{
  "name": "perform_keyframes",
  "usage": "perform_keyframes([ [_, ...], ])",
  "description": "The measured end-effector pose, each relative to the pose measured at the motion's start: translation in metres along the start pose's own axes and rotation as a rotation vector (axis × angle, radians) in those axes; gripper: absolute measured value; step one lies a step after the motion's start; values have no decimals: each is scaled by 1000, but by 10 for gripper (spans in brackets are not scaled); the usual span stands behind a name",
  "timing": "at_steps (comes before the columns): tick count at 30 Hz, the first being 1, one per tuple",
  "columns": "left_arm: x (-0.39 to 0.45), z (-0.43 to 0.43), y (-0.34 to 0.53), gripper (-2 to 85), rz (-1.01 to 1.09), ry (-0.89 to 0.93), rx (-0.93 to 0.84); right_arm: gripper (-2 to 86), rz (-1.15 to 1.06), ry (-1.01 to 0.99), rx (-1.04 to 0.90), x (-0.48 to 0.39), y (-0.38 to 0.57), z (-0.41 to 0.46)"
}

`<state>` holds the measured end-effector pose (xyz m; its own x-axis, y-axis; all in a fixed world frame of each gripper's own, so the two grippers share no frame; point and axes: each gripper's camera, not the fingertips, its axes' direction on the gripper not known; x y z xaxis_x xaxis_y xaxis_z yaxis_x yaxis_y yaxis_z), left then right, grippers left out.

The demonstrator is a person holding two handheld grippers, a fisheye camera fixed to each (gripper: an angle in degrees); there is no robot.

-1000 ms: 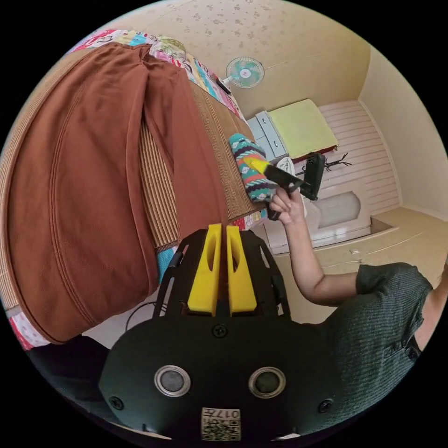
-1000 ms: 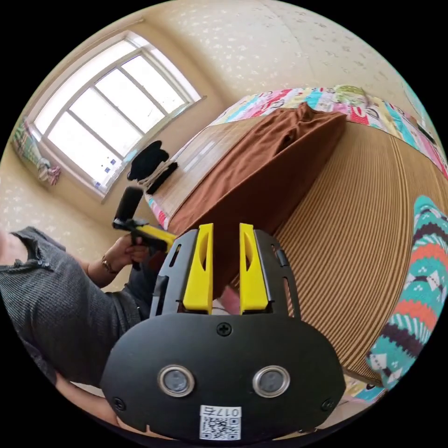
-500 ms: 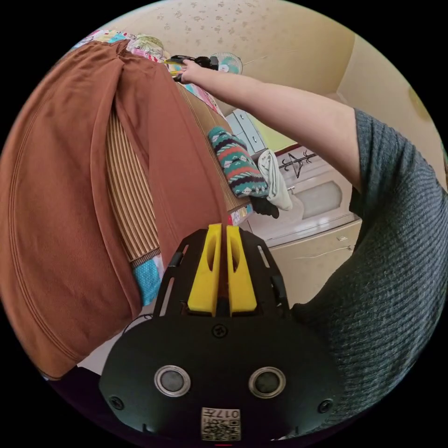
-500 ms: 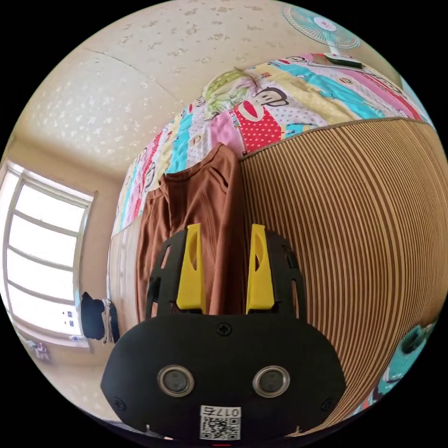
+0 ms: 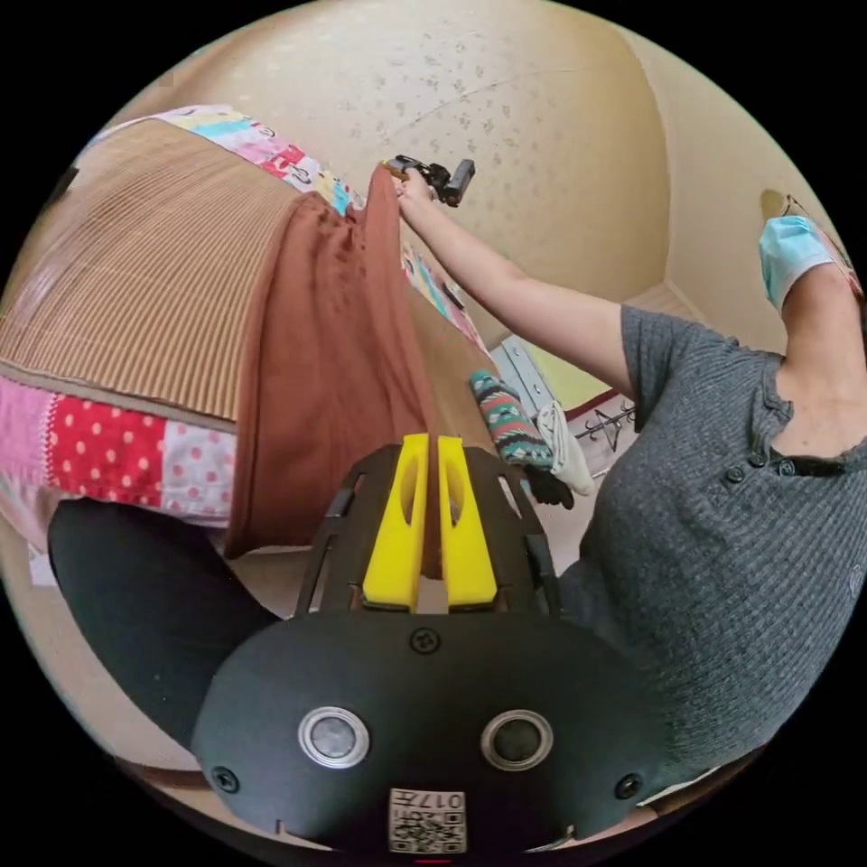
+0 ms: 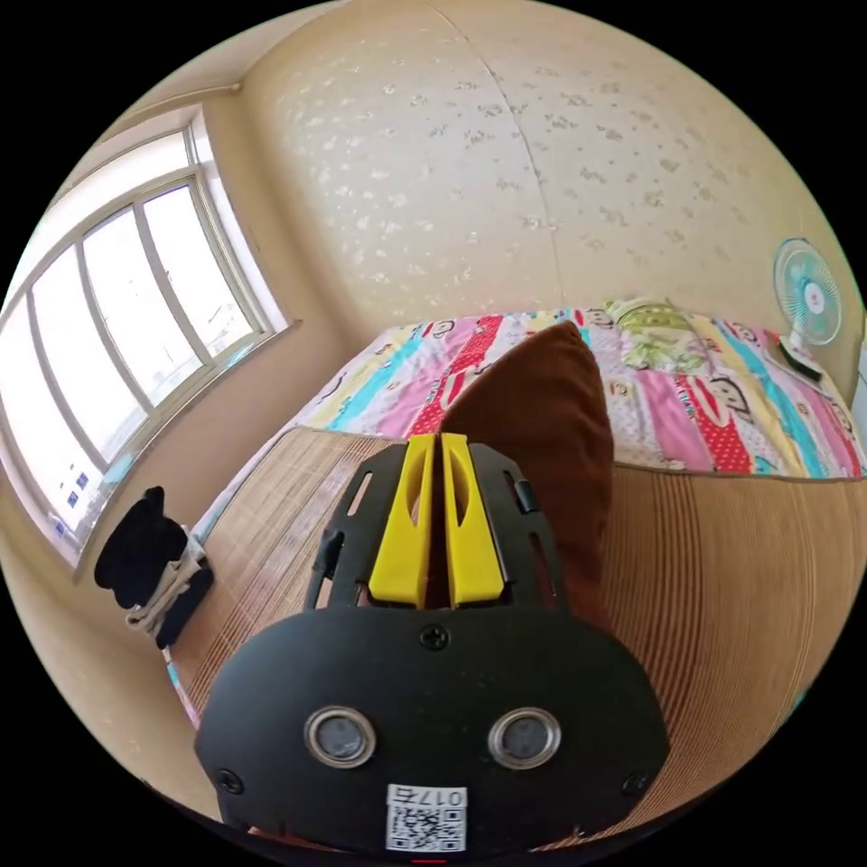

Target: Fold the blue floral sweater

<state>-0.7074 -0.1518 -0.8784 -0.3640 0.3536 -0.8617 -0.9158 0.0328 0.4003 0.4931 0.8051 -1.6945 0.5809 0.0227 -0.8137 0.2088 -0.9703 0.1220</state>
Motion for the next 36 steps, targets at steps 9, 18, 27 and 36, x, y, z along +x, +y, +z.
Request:
perform_keyframes([
  [9, -47, 68, -5, -2, -49, -275, -242, 73, -121, -86, -258, 15, 184, -81],
  [18, -52, 113, -22, -1, -51, -306, -329, 78, 101, -181, -466, 55, 454, -232],
  [27, -22, 98, -26, -2, 160, -31, -205, 20, 191, -204, -458, 34, 486, -273],
  [36, -84, 114, -28, 75, -67, -246, -315, 34, 106, -266, -514, 50, 464, -279],
])
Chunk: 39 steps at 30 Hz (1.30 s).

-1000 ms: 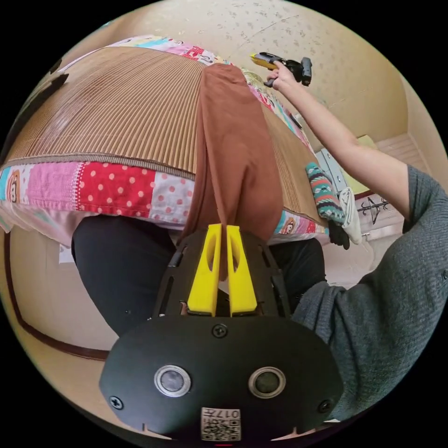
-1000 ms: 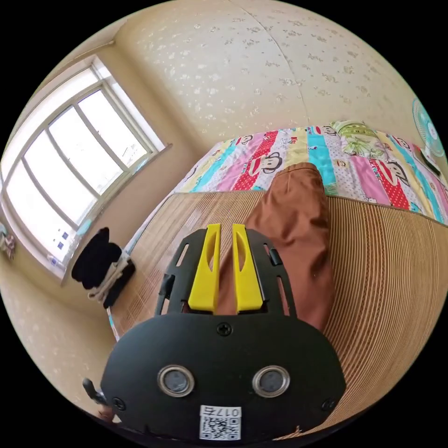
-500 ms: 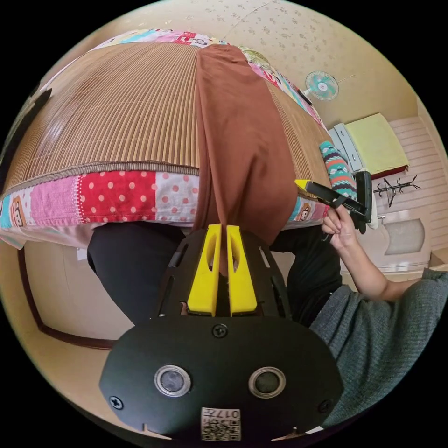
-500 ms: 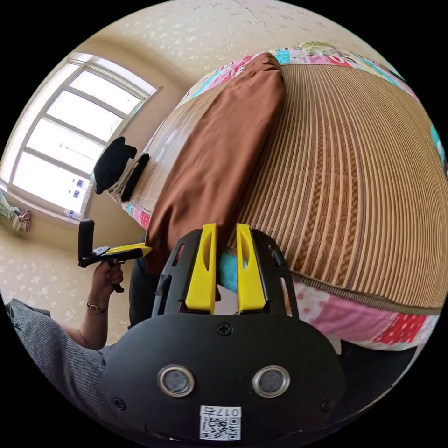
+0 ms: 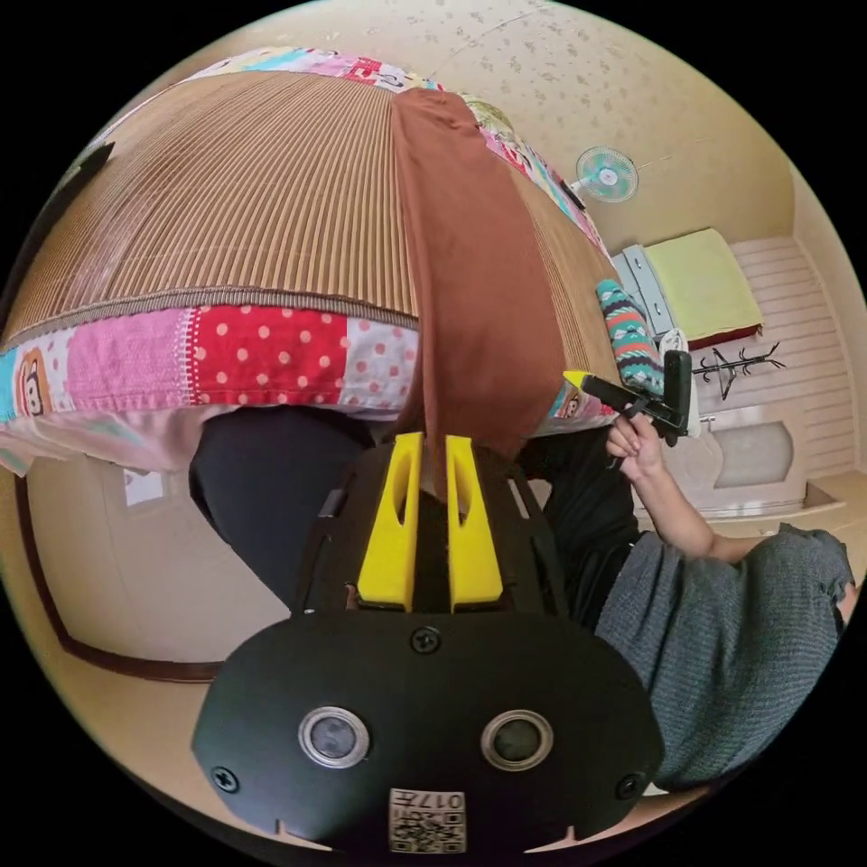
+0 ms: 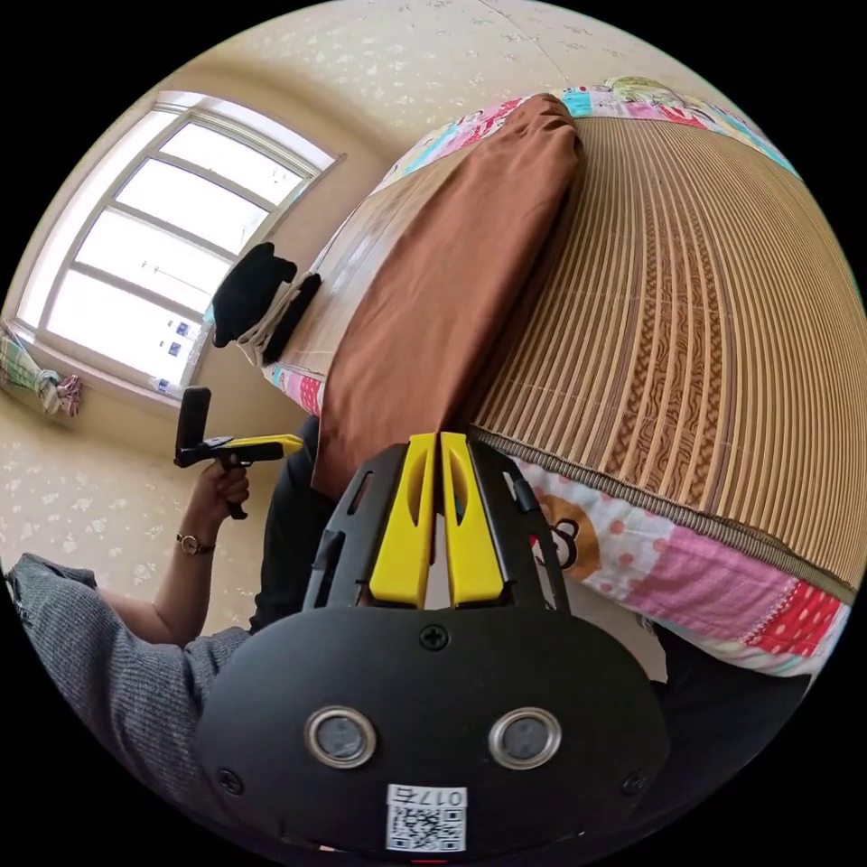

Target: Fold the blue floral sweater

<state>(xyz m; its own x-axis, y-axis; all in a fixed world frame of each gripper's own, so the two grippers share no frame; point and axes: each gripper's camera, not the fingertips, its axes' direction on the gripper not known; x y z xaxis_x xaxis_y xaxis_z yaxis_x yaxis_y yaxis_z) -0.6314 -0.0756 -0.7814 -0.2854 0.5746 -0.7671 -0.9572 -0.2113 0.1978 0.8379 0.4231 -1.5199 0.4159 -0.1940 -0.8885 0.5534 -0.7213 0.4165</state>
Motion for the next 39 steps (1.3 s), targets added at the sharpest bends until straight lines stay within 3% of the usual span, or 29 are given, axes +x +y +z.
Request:
perform_keyframes([
  [6, 9, -4, -69, 93, 41, -31, 167, 110, 2, 54, 63, 4, -35, -30],
  [13, 11, 50, -150, 92, 43, -68, 135, 57, 104, -31, -16, 19, -109, -18],
  [16, 24, 62, -139, 45, 35, -94, 129, 37, 52, -103, -17, 20, -120, -42],
  [19, 52, 59, -106, 38, 74, 16, 171, 28, 59, -201, 7, 29, -110, -83],
  [21, 84, 70, -74, 38, 109, 119, 142, 26, 25, -172, -2, 27, -94, -106],
  [25, 114, 99, -41, 47, 143, 145, 6, 27, 21, -142, -35, 32, -41, -145],
  [28, 95, 94, -38, 81, 61, 166, 29, 31, 82, -146, -21, 51, -23, -164],
  [32, 27, 55, -70, 93, -95, 325, 269, 38, 119, -216, 89, 75, -44, -195],
  [34, 5, 54, -99, 115, -140, 376, 283, 54, 98, -297, 114, 83, -82, -202],
  [39, 11, 58, -169, 129, -102, 234, 270, 124, 128, -225, 83, 89, -171, -196],
])
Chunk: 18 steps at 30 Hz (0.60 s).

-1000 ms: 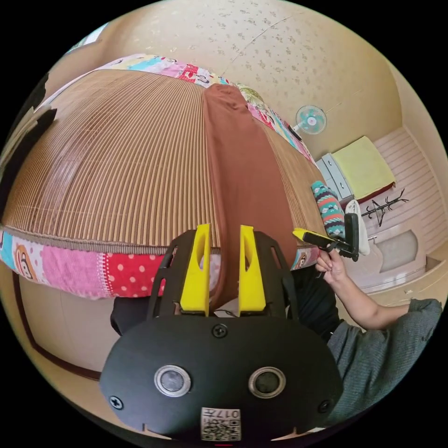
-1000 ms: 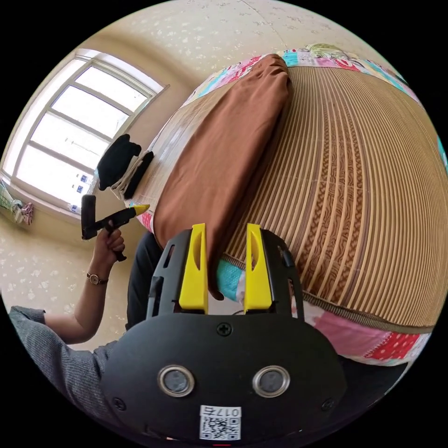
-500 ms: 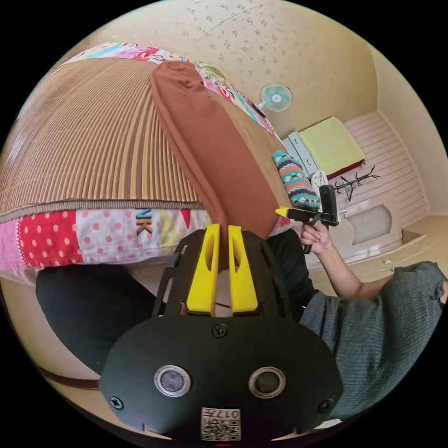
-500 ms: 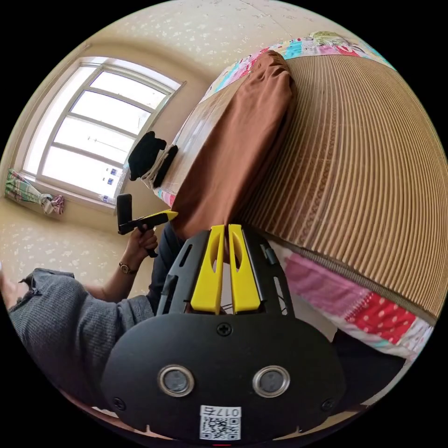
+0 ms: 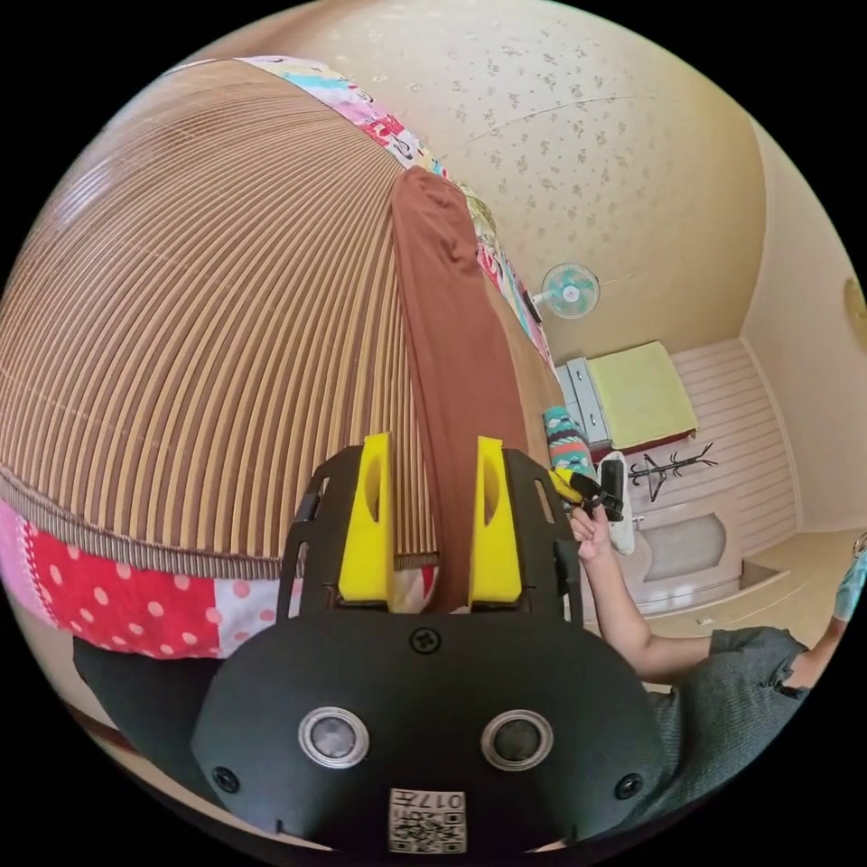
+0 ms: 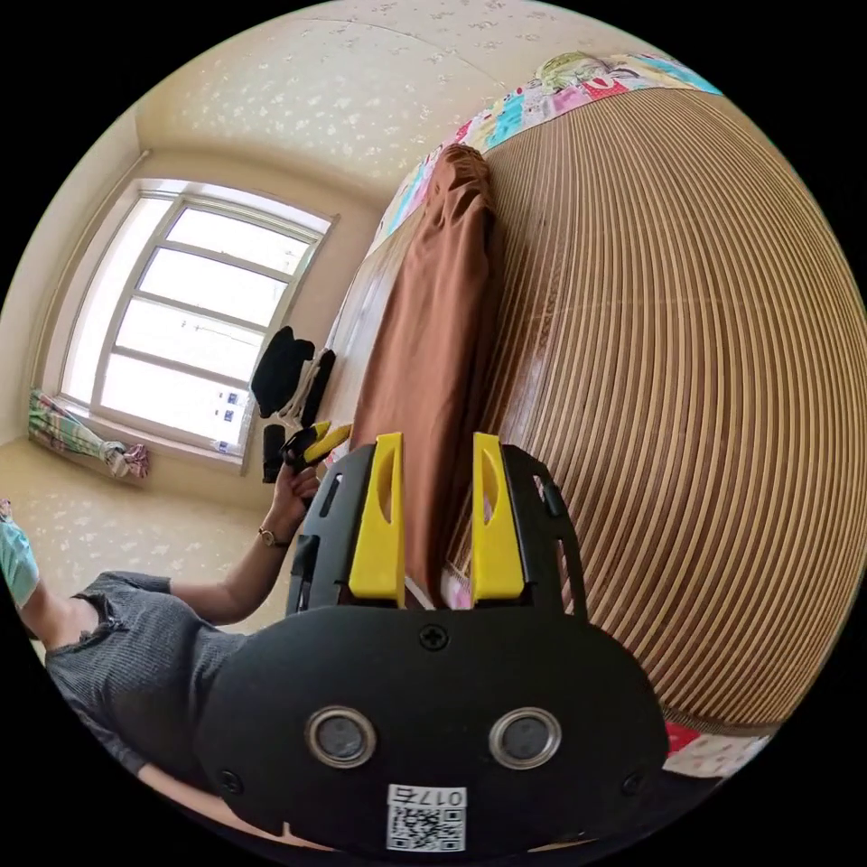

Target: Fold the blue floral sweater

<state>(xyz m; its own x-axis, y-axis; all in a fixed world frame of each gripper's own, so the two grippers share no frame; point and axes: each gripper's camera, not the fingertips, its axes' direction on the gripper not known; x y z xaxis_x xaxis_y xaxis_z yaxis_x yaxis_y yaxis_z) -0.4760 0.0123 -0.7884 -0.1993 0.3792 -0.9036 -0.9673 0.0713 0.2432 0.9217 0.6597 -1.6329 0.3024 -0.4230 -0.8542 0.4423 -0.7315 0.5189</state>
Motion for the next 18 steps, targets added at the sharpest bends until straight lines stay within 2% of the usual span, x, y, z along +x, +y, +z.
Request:
perform_keyframes([
  [7, 16, 29, -23, 123, -22, 44, -97, 133, 43, -28, -90, -8, -85, 41],
  [10, 9, 32, -24, 64, -92, 35, -126, 76, 68, -38, -135, -18, -100, 58],
  [12, 6, 22, -16, 37, -89, 110, -129, 49, 67, -27, -136, -25, -101, 58],
  [15, 18, -16, 7, 28, -22, 334, -91, 34, 42, -243, -78, -39, -87, 33],
  [18, 64, -74, 43, 20, 149, 404, -32, 26, -61, -372, -14, -80, -60, -8],
])
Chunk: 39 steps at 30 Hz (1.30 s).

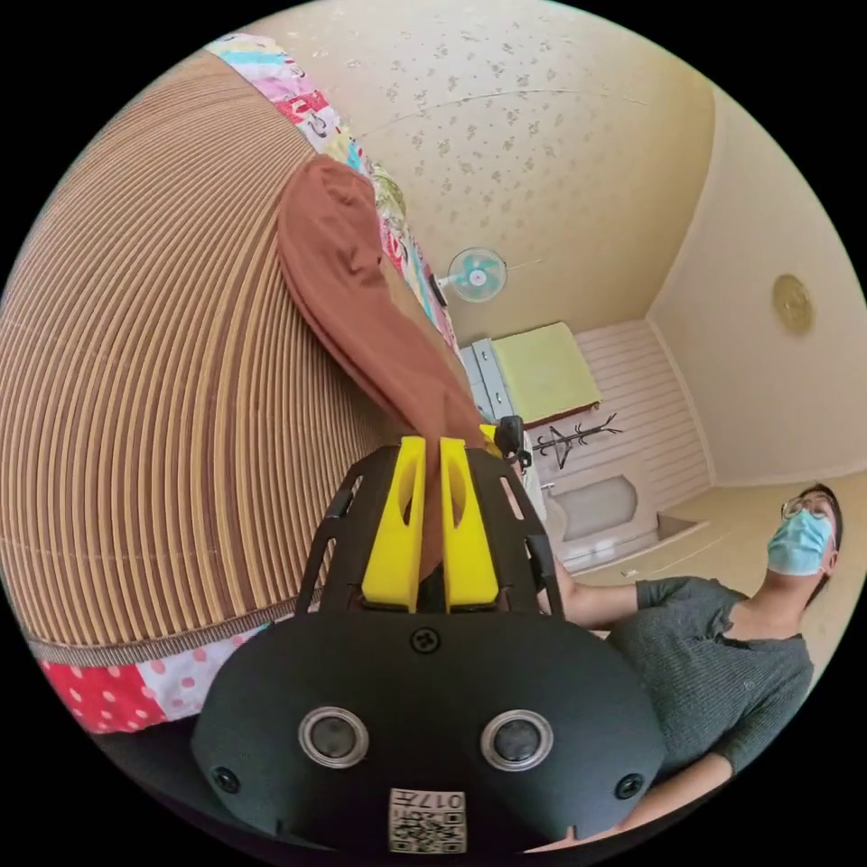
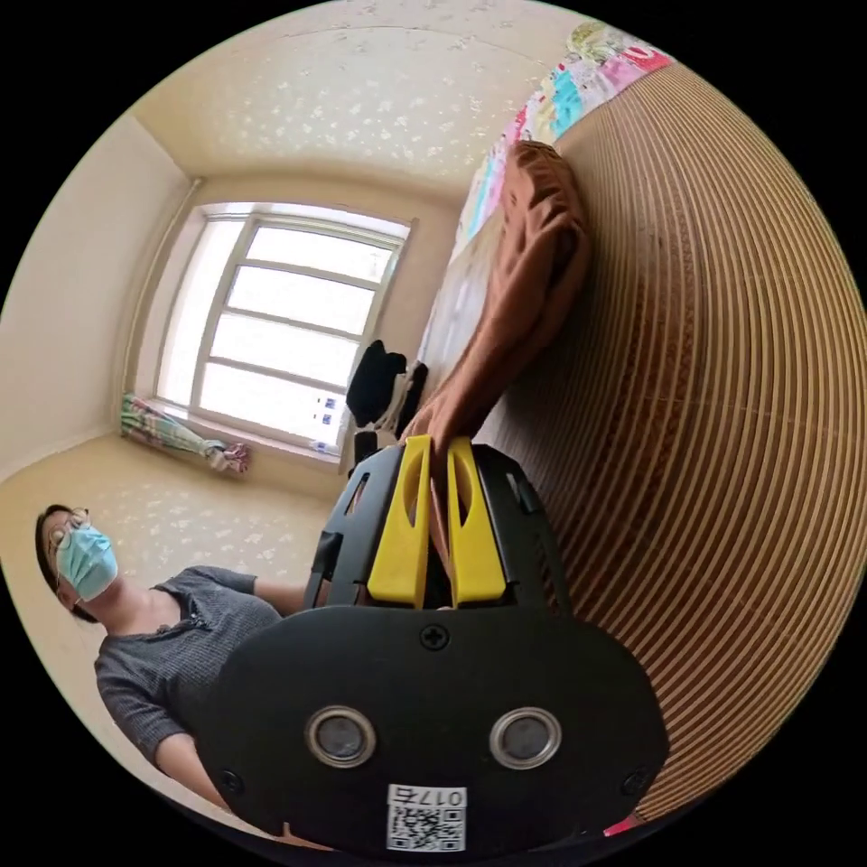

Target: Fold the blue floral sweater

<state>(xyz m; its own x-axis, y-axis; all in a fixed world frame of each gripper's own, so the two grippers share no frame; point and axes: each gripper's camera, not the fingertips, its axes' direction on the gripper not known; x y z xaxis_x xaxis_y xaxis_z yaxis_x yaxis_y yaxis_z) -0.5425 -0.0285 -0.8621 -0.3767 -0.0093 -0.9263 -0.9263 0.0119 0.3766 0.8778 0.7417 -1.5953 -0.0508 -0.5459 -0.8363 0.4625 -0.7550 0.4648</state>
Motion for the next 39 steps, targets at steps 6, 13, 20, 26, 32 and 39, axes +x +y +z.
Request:
perform_keyframes([
  [6, 185, -63, 44, 17, 381, 168, 129, 18, -341, -57, 80, -173, 56, -45],
  [13, 424, -124, 58, 25, 832, 259, 249, 17, -789, -64, 216, -422, 106, -100],
  [20, 545, -141, 58, 23, 942, 194, 400, 16, -908, -23, 345, -560, 120, -118],
  [26, 460, -80, -21, 25, 707, 20, 399, 14, -702, 110, 362, -534, 48, -99],
  [32, 313, 3, -130, 28, 506, -204, 273, 10, -446, 373, 284, -421, -97, -51],
  [39, 90, 90, -32, 40, 371, -336, -43, 19, -414, 499, 226, -285, -52, 14],
])
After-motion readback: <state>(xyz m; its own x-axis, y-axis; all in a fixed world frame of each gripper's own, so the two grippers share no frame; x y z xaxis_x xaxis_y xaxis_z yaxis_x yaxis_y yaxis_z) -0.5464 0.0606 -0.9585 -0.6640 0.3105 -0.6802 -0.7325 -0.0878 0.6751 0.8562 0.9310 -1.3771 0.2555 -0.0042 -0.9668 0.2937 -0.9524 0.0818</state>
